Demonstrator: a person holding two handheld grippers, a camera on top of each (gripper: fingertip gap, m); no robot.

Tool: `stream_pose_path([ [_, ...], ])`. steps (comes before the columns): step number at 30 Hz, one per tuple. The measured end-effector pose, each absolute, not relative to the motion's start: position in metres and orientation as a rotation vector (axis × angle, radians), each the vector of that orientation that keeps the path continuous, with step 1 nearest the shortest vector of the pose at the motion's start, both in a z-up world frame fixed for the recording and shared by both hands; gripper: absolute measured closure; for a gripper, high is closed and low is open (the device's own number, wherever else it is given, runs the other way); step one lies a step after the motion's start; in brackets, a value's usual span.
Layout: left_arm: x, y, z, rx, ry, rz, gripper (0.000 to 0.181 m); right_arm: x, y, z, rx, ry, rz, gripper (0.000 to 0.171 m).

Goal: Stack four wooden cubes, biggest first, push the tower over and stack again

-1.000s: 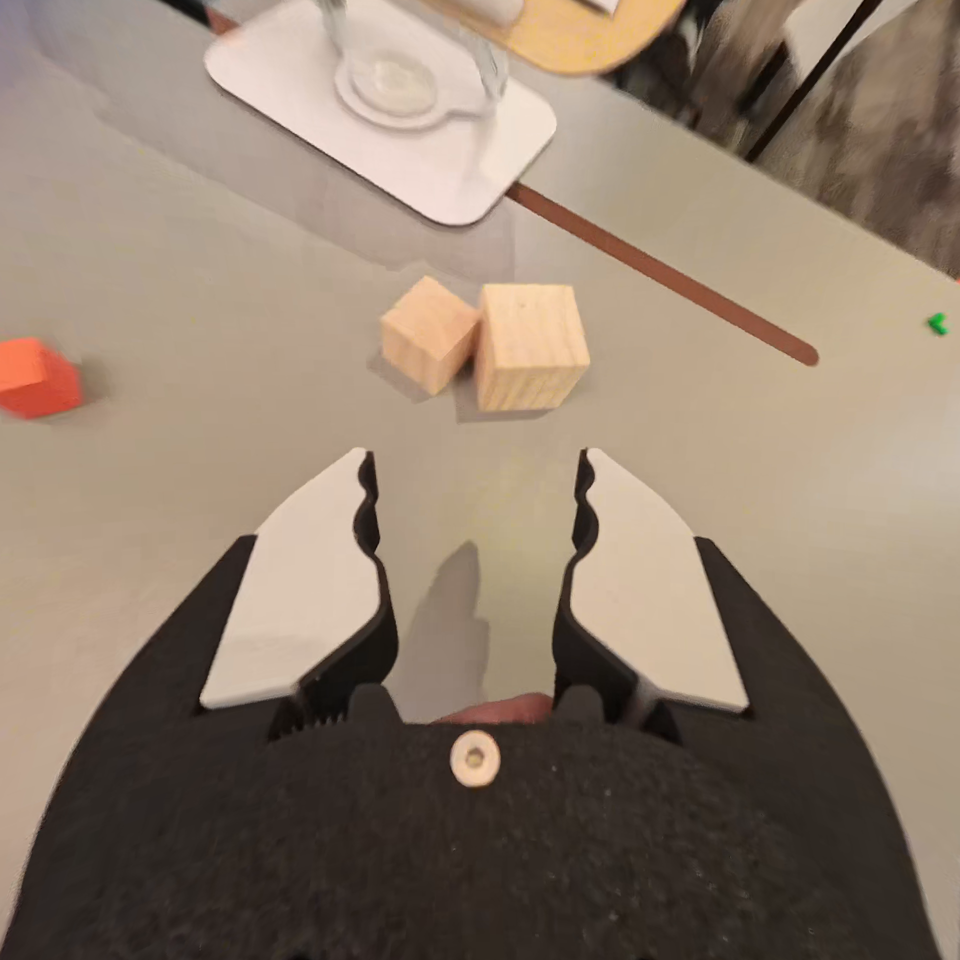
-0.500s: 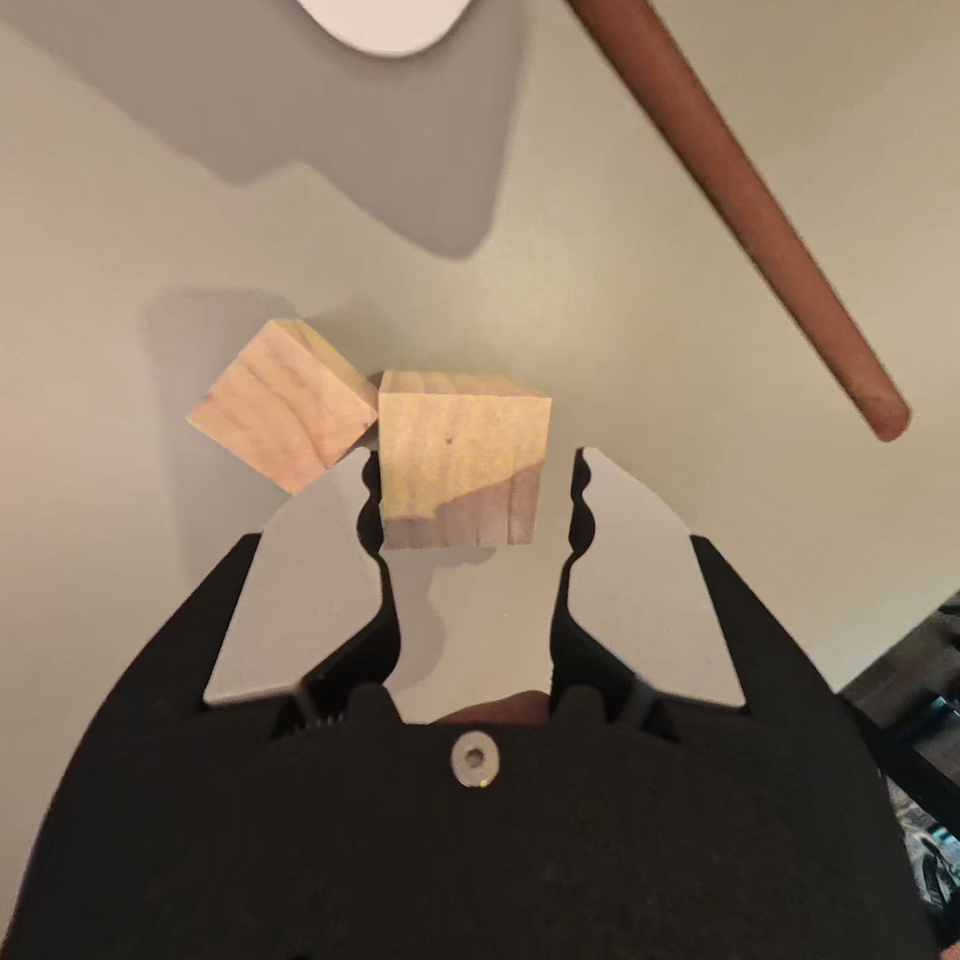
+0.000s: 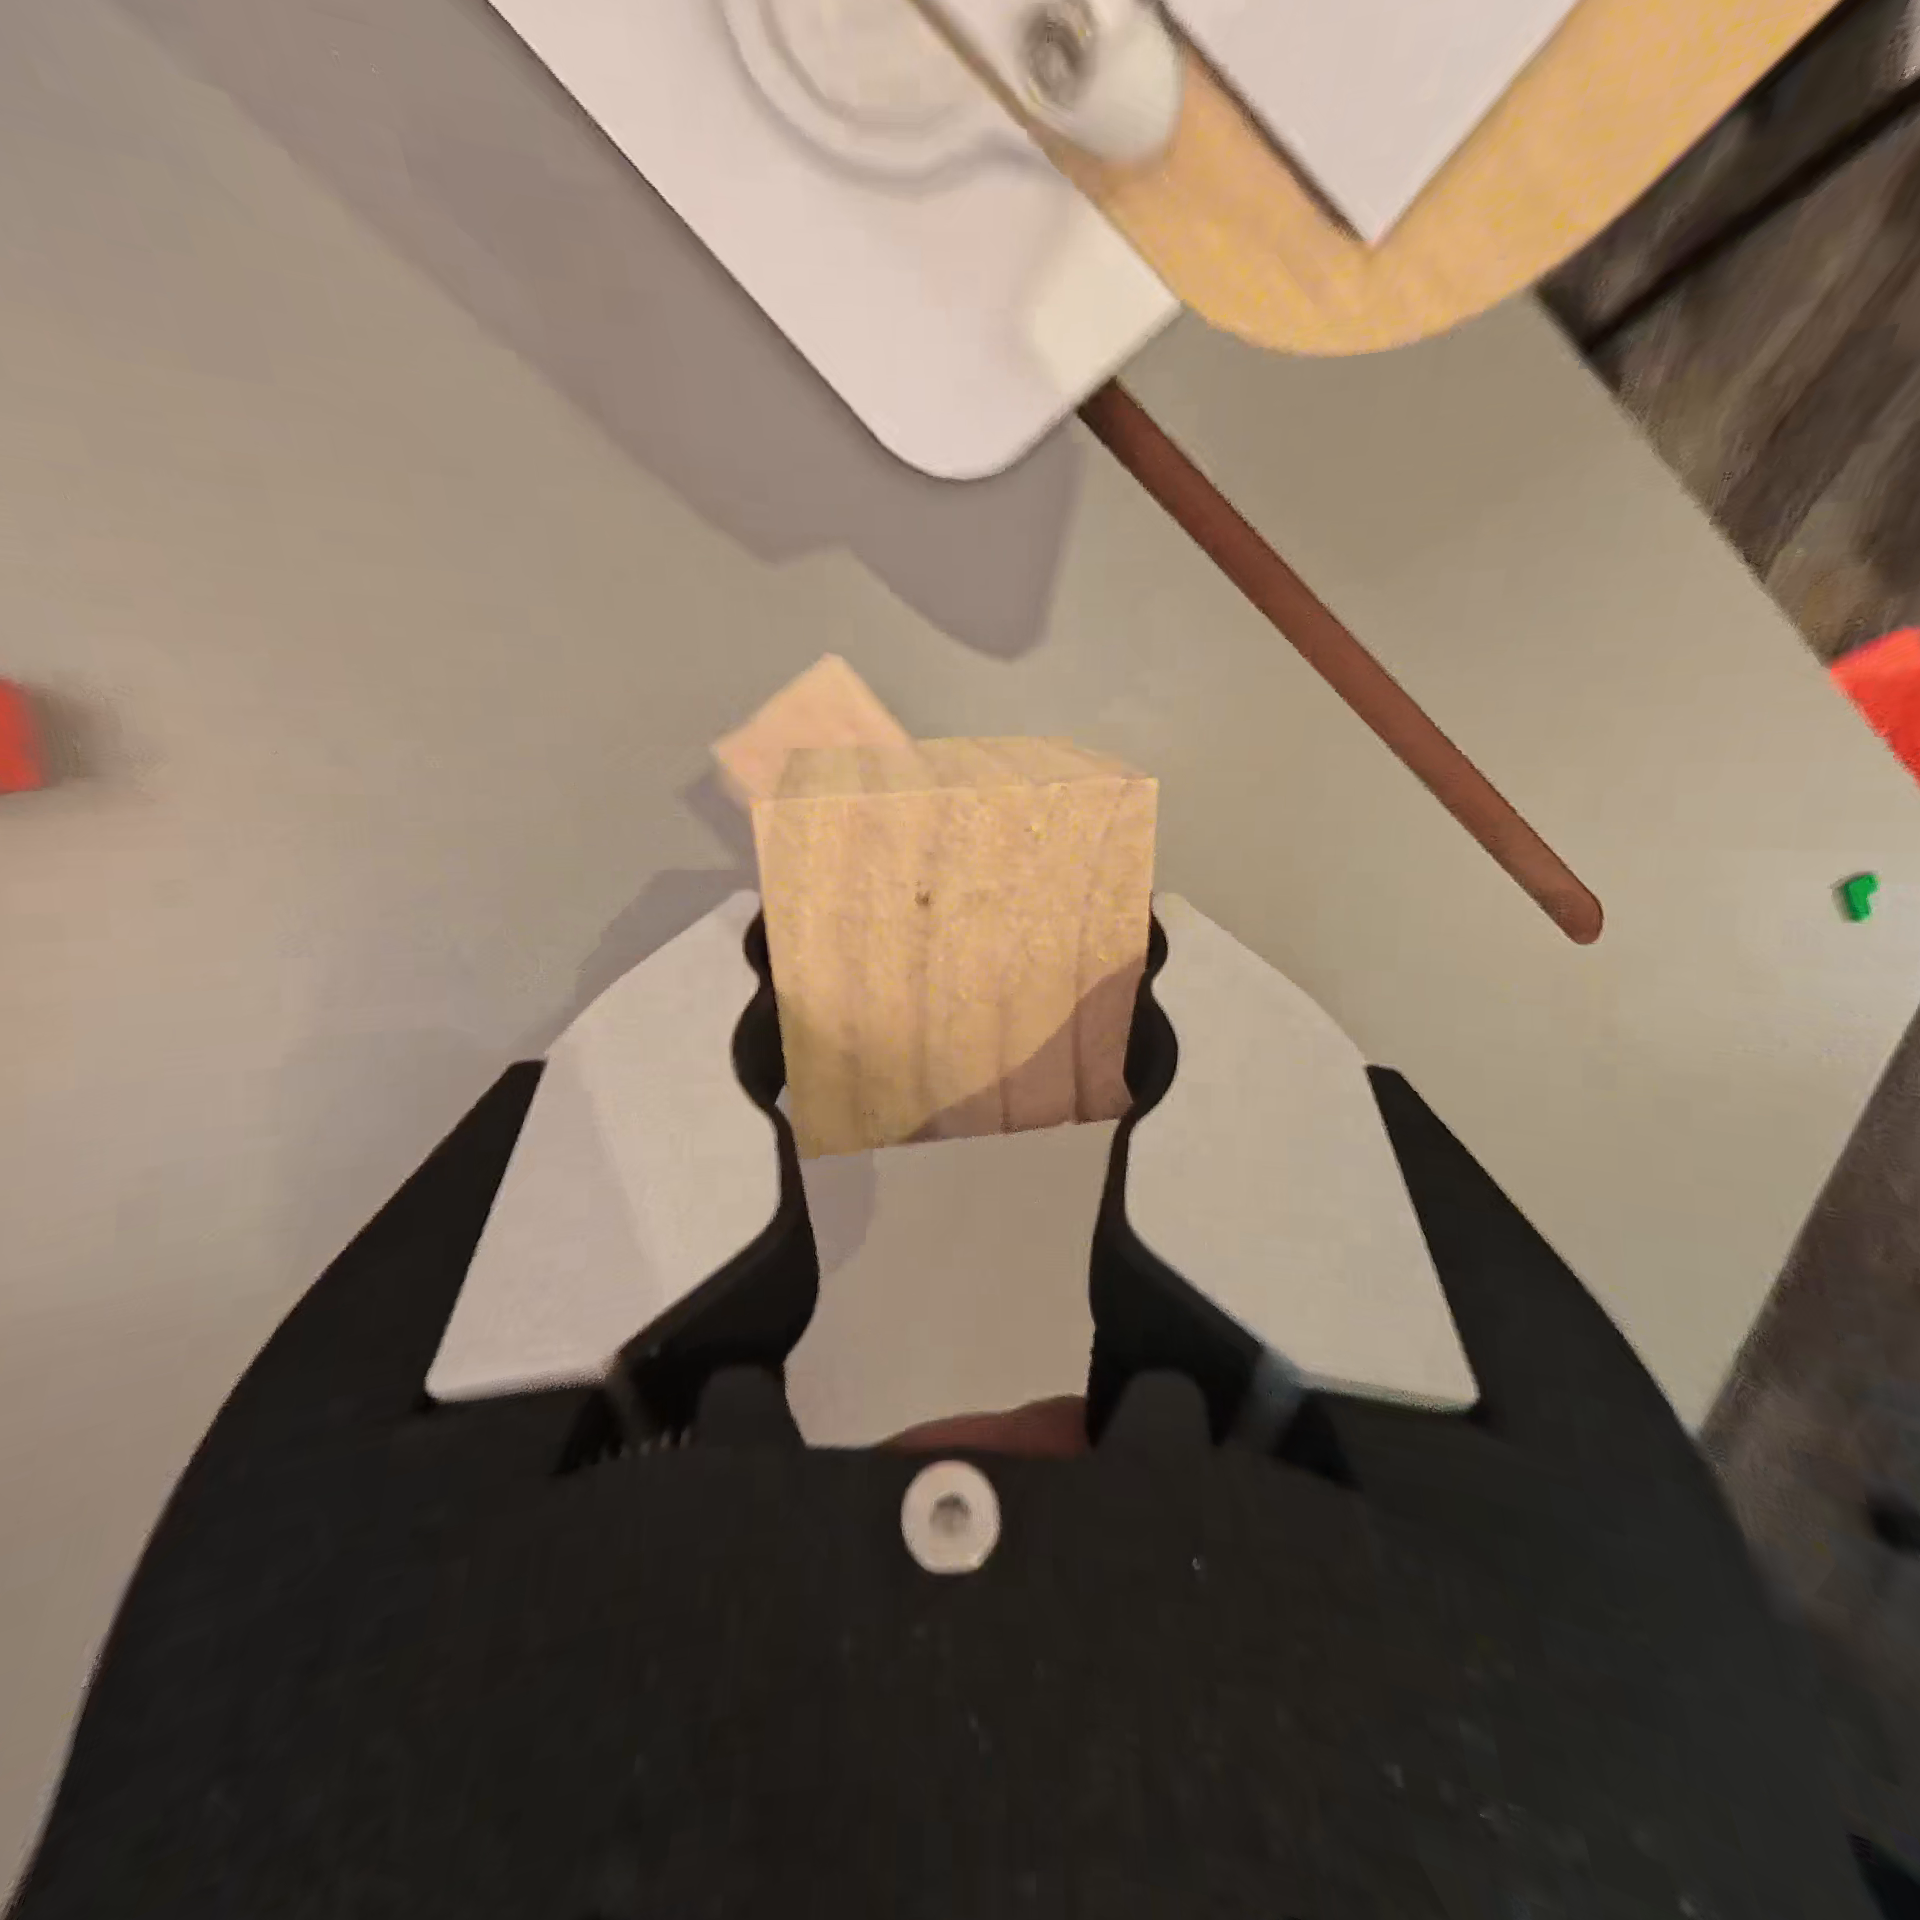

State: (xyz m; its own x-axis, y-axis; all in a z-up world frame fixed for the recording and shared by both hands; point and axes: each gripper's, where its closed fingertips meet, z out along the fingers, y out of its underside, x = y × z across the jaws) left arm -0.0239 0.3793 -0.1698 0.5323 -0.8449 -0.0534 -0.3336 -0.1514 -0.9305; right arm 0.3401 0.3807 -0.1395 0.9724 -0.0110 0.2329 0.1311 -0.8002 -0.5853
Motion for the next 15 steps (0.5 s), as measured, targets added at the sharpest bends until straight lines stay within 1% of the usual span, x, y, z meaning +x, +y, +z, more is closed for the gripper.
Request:
stream_pose_path([
  [3, -0.024, 0.379, -0.169, -1.724, 0.989, -0.622, 0.128, 0.291, 0.357, -0.119, -2.332, -0.160, -0.247, 0.107],
  [6, -0.025, 0.381, -0.170, -1.725, 0.988, -0.614, 0.128, 0.248, 0.350, -0.123, -2.290, -0.355, -0.199, 0.107],
  [9, -0.024, 0.380, -0.167, -1.723, 0.992, -0.617, 0.129, 0.214, 0.356, -0.152, -2.340, -0.615, -0.106, 0.107],
  [12, -0.022, 0.378, -0.158, -1.688, 0.998, -0.600, 0.129, 0.205, 0.369, -0.190, -2.480, -0.736, -0.053, 0.107],
  [15, -0.021, 0.375, -0.154, -1.665, 1.010, -0.594, 0.129, 0.194, 0.382, -0.215, -2.558, -0.857, -0.012, 0.107],
])
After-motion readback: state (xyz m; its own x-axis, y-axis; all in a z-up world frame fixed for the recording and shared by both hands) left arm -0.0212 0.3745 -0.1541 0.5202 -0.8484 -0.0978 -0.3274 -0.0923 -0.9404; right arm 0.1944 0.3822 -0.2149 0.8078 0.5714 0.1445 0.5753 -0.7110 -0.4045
